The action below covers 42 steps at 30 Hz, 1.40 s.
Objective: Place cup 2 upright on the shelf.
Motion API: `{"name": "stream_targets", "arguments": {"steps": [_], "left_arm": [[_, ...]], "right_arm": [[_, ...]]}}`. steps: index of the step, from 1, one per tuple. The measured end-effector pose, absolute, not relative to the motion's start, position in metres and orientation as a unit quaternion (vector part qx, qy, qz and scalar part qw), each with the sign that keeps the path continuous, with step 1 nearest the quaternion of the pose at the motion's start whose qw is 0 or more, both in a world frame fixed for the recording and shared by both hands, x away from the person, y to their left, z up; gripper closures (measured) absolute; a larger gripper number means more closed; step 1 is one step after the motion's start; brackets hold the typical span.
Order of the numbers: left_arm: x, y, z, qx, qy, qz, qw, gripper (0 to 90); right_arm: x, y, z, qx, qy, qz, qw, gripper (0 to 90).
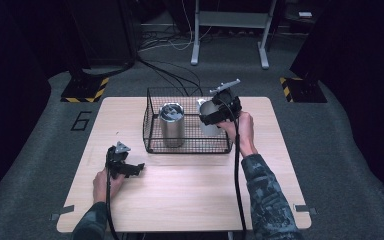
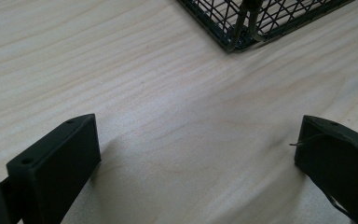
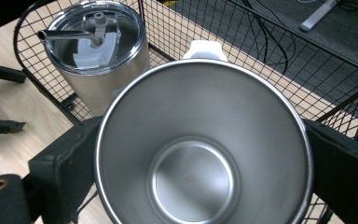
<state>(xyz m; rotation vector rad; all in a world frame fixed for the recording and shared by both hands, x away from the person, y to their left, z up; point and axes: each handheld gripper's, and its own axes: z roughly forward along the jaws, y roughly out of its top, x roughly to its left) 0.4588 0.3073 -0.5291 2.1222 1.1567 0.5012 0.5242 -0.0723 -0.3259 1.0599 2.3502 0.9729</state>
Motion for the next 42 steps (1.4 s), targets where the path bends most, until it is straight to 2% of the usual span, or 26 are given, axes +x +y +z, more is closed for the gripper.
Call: {"name": "stream_targets", "arguments": {"steps": [22, 42], "left_arm": [[0.459, 0.307, -0.529, 0.811, 0.443, 0.191, 0.330, 0.0], [0.459, 0.307, -0.529, 0.812, 0.440, 0.193, 0.331, 0.0]], "right_arm": [[0.549, -0.060, -0.345, 0.397, 0.833, 0.329, 0.201, 5.5], [0.564, -0.062, -0.377, 0.434, 0.825, 0.314, 0.182, 5.5]]}}
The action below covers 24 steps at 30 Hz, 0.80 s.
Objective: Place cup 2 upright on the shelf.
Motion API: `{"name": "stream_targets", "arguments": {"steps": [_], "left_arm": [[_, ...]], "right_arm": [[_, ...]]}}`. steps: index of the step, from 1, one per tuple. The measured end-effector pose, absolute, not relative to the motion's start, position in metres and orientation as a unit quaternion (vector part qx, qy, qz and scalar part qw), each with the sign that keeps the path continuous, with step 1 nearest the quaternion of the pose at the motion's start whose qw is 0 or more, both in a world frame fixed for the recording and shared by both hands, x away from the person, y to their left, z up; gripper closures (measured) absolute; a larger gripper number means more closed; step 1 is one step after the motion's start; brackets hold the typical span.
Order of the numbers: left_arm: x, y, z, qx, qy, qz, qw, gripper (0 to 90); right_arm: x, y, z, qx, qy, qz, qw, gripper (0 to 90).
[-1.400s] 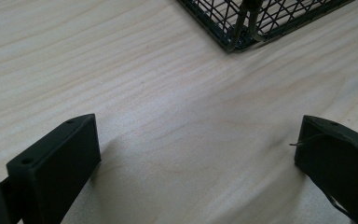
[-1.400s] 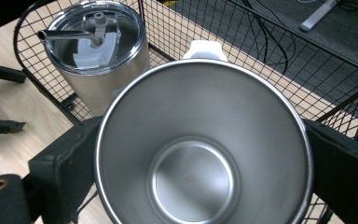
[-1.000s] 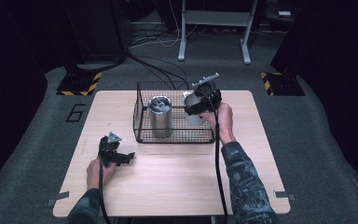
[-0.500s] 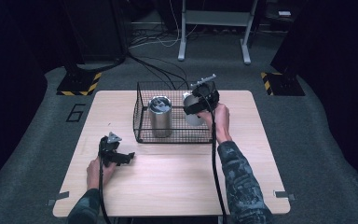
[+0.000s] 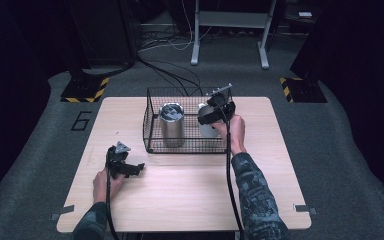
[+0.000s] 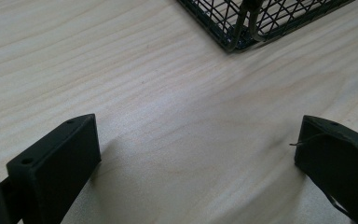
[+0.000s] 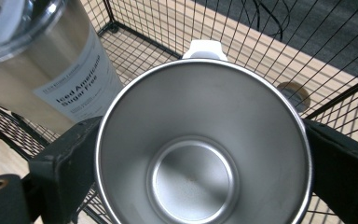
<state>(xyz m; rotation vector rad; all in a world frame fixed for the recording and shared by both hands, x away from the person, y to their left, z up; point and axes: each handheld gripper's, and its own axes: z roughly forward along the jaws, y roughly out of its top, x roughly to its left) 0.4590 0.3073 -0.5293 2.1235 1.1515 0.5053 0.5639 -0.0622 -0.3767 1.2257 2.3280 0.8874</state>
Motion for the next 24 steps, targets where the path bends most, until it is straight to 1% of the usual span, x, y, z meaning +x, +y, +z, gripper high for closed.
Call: {"name": "stream_targets", "arguments": {"steps": [14, 24], "left_arm": [[0.459, 0.307, -0.529, 0.812, 0.440, 0.194, 0.330, 0.0], [0.459, 0.307, -0.529, 0.813, 0.440, 0.194, 0.328, 0.0]], "right_arm": [[0.569, -0.052, -0.402, 0.441, 0.831, 0.296, 0.164, 5.5], [0.572, -0.051, -0.412, 0.454, 0.828, 0.291, 0.154, 5.4]]}}
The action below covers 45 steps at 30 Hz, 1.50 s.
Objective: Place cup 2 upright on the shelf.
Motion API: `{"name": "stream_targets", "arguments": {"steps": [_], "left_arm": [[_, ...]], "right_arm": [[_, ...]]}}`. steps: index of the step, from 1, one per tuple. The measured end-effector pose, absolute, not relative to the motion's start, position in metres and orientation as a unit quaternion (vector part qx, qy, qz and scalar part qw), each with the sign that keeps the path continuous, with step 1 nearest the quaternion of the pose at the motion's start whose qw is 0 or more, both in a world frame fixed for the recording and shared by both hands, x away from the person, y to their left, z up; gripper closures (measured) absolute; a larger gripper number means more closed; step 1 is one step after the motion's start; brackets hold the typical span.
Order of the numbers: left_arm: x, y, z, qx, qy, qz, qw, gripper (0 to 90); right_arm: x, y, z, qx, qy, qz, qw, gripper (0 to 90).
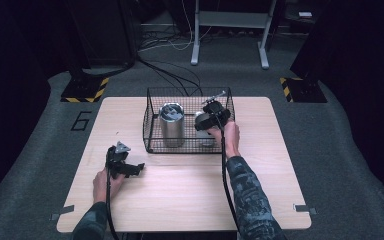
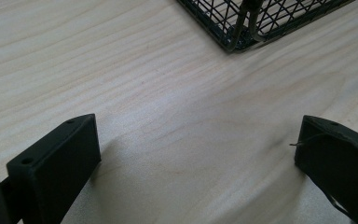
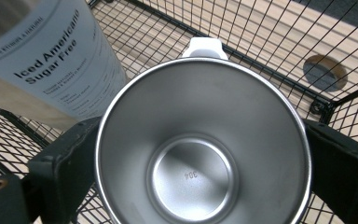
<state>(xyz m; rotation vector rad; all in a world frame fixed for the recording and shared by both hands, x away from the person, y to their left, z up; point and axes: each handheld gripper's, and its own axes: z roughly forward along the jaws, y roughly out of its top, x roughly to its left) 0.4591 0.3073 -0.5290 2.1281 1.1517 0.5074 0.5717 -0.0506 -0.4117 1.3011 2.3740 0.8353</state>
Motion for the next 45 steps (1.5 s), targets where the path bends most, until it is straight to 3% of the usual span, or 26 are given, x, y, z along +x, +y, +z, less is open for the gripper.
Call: {"name": "stream_targets", "arguments": {"steps": [25, 29, 45], "left_arm": [[0.459, 0.307, -0.529, 0.813, 0.440, 0.194, 0.328, 0.0], [0.459, 0.307, -0.529, 0.813, 0.441, 0.192, 0.328, 0.0], [0.459, 0.307, -0.529, 0.813, 0.440, 0.194, 0.329, 0.0]], "right_arm": [[0.571, -0.055, -0.421, 0.468, 0.827, 0.279, 0.142, 3.5], [0.567, -0.056, -0.412, 0.458, 0.828, 0.282, 0.157, 0.6], [0.541, -0.058, -0.380, 0.412, 0.840, 0.322, 0.146, 0.0]]}}
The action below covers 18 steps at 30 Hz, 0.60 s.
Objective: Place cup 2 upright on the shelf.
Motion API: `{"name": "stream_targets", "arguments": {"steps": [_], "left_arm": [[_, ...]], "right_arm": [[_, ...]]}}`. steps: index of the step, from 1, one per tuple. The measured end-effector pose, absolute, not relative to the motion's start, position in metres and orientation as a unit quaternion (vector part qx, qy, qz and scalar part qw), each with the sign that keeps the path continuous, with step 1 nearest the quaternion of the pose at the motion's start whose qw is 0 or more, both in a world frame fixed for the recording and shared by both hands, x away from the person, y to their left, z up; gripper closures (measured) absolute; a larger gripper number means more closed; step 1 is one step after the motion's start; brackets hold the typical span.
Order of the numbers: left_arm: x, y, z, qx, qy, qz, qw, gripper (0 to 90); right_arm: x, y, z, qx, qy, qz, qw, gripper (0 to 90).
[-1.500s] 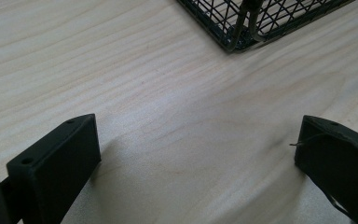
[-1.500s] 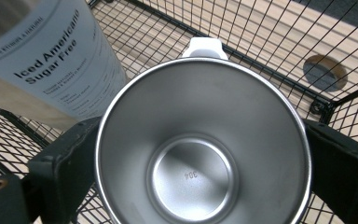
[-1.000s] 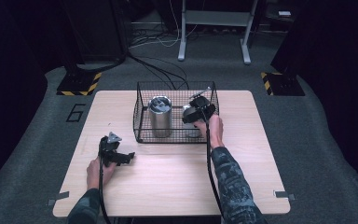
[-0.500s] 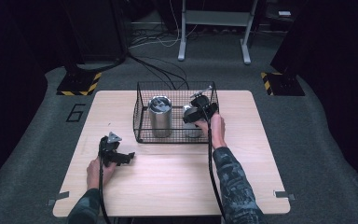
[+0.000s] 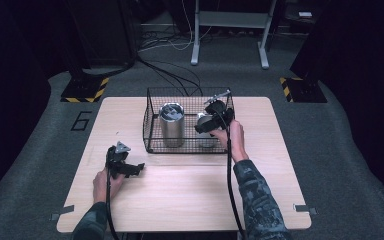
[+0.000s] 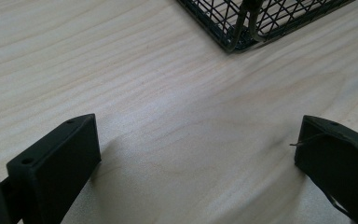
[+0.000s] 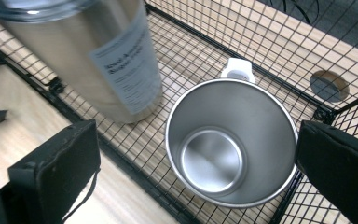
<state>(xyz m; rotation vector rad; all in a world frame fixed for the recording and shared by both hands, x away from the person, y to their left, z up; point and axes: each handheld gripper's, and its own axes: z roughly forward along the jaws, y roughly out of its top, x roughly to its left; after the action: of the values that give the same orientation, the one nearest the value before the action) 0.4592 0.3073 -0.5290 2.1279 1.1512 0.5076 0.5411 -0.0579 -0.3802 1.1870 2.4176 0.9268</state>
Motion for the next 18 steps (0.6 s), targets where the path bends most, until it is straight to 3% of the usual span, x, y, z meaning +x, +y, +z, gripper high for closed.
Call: {"name": "stream_targets", "arguments": {"steps": [18], "left_arm": [[0.459, 0.307, -0.529, 0.813, 0.440, 0.194, 0.329, 0.0]], "right_arm": [[0.477, -0.079, -0.346, 0.352, 0.853, 0.349, 0.163, 0.0]]}}
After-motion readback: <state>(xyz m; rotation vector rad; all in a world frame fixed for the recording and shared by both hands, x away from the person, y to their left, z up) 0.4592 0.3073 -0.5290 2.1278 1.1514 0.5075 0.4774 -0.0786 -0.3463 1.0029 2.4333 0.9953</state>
